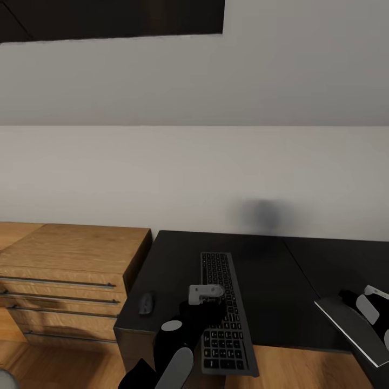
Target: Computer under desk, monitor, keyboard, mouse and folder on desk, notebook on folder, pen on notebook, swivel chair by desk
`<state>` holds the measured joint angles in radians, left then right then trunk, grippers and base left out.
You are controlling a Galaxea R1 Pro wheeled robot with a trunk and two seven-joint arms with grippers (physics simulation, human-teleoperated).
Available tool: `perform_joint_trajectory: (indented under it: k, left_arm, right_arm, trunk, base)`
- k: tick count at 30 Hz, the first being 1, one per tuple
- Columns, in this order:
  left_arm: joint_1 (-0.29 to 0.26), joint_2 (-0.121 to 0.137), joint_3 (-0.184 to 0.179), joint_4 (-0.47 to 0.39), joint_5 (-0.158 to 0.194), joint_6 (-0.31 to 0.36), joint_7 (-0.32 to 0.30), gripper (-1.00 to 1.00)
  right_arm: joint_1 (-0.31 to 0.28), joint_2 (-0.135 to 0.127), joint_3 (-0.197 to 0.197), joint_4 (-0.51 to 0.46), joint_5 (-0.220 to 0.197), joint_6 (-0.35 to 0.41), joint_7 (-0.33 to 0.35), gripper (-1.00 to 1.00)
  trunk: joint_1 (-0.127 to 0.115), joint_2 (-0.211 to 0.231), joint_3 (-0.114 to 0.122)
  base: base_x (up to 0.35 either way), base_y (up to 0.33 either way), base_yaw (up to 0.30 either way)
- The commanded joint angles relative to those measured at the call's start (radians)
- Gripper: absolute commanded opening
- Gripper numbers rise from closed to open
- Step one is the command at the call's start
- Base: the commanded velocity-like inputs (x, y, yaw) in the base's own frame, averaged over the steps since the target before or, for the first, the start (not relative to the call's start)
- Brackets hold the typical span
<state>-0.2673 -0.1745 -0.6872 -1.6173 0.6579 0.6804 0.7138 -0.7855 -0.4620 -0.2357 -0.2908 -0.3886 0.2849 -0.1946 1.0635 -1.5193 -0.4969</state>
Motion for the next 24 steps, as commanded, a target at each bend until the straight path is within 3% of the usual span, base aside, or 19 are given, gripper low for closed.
perform_joint_trajectory:
  k: [1, 12, 24]
  left_arm:
    - [-0.001, 0.0, -0.001, -0.001, 0.01, 0.001, 0.011, 1.0]
    - [-0.001, 0.0, 0.001, -0.001, 0.009, 0.001, 0.011, 1.0]
    - [-0.001, 0.0, 0.0, -0.001, 0.009, 0.001, 0.011, 1.0]
  right_arm:
    - [0.0, 0.0, 0.001, -0.002, -0.01, 0.004, -0.006, 1.0]
    - [-0.001, 0.0, 0.001, -0.002, -0.01, 0.004, -0.006, 1.0]
    - [0.0, 0.001, 0.001, -0.002, -0.01, 0.003, -0.006, 1.0]
  trunk:
    - [0.0, -0.001, -0.001]
    - [0.0, -0.001, -0.001]
    - [0.0, -0.001, -0.001]
  base:
    - [-0.078, 0.068, 0.0]
    - [-0.013, 0.022, 0.0]
    - [0.0, 0.132, 0.0]
